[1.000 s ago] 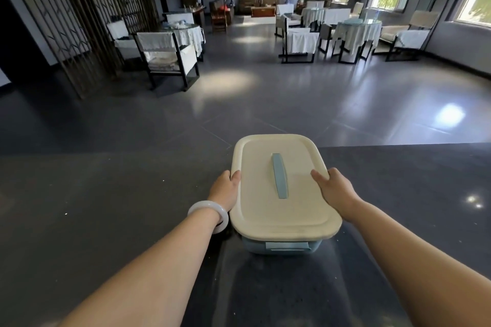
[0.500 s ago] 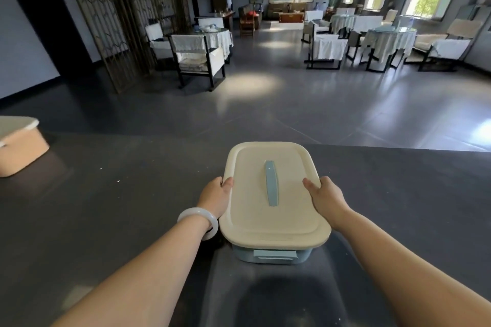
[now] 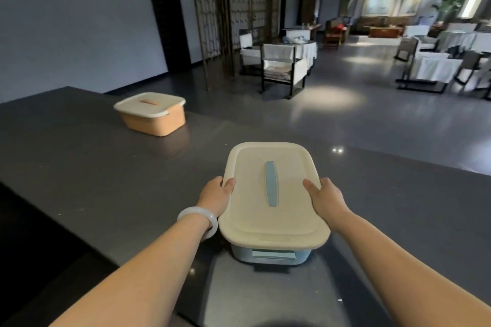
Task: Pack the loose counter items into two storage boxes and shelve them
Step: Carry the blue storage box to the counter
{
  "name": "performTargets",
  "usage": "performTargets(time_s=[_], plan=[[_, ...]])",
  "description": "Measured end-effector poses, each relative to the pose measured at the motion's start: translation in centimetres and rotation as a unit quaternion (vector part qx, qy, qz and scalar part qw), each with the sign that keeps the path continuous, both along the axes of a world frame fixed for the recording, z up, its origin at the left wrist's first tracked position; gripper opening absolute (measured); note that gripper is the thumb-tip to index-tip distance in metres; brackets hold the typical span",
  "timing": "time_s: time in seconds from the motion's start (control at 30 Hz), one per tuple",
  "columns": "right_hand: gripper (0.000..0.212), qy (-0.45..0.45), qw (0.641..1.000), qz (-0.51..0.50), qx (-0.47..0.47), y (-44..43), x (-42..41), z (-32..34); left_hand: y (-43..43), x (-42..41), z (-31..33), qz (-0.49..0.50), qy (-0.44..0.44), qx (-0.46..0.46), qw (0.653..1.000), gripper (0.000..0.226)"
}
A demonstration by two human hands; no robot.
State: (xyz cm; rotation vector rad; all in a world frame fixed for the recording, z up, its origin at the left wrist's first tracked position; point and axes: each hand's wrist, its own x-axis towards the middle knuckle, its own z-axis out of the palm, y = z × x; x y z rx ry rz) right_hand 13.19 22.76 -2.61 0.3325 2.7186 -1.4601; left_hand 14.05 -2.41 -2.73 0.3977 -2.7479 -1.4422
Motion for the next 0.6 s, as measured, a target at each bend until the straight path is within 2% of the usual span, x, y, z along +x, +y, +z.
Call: performTargets(time_s=[0.2, 0.37, 0.6], plan=[[0.047, 0.007, 0.997, 0.071, 0.012, -16.0, 2.4, 0.2, -15.7, 6.0, 0.3, 0.068, 0.01, 0.001, 0.998, 0.035], [0.046, 0.004, 0.993, 0.12, 0.012, -28.6, 3.6, -0.5, -27.9, 9.9, -0.1, 0.124, 0.01, 0.041, 0.991, 0.035], [0.045, 0.004, 0.979, 0.203, 0.026, -44.2, 1.3, -0.5, -41.9, 11.9, -0.8, 0.205, 0.011, 0.066, 0.976, 0.032]])
